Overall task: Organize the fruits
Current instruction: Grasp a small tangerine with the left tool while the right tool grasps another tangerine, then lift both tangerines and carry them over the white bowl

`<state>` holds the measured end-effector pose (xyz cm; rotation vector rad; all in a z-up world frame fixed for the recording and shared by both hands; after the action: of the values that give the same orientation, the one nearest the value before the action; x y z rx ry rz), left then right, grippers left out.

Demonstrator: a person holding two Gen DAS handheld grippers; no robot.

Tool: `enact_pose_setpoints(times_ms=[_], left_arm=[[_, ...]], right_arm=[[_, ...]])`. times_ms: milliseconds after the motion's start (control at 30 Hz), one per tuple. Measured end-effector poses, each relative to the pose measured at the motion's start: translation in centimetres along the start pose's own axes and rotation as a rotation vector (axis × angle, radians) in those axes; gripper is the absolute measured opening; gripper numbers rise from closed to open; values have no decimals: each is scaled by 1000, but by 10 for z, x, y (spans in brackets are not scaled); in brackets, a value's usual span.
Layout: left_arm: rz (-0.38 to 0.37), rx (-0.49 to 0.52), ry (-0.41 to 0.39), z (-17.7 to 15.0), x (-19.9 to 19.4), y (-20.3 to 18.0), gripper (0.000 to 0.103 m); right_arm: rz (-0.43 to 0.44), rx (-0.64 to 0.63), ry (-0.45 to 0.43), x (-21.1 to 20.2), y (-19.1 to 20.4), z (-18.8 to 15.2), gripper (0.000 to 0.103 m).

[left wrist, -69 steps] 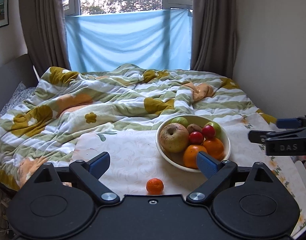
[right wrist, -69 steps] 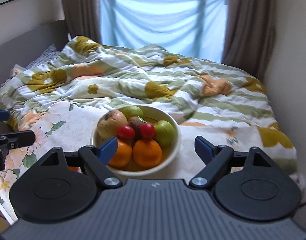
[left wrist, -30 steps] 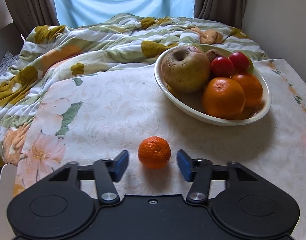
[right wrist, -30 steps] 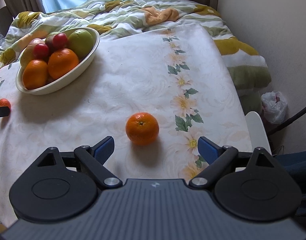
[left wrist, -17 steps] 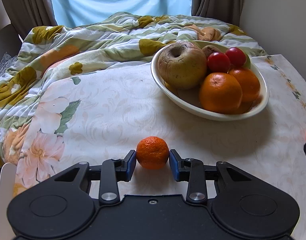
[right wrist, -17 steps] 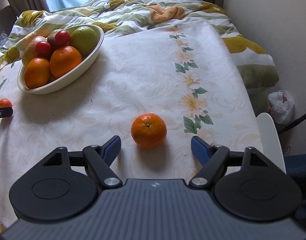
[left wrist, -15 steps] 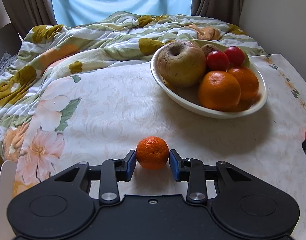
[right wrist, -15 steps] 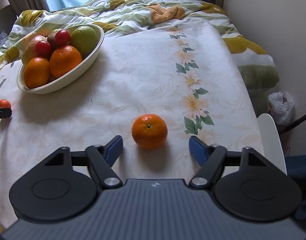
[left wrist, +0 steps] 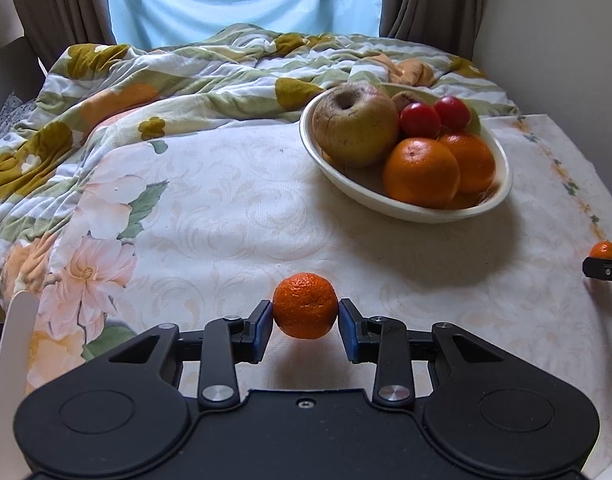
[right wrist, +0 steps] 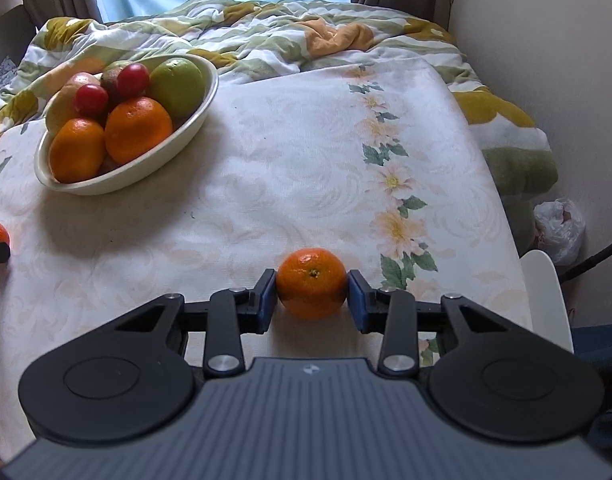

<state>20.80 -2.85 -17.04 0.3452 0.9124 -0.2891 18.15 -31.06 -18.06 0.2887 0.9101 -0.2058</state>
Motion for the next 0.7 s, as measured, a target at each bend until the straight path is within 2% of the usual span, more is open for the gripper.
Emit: enact_pose_setpoints(times_ms=[400, 700], left_arm=[[-22, -5, -95, 16, -51, 2, 39], [-25, 20, -172, 51, -86, 11, 39]], right_arm=[[27, 5, -42, -45, 20, 10, 53], [41, -1, -94, -84, 37, 31, 53]])
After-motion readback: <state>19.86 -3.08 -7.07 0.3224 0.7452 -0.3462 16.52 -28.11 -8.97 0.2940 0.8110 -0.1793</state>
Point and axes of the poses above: each gripper's, at about its wrist camera, not at the fingertips, and x roughly the way its jaws point, y to its left, z to its top, the point moved 7 cm from there along x, roughly the way its jaws point, and after that the axes turned 15 degrees about x, right-handed, at the moved point
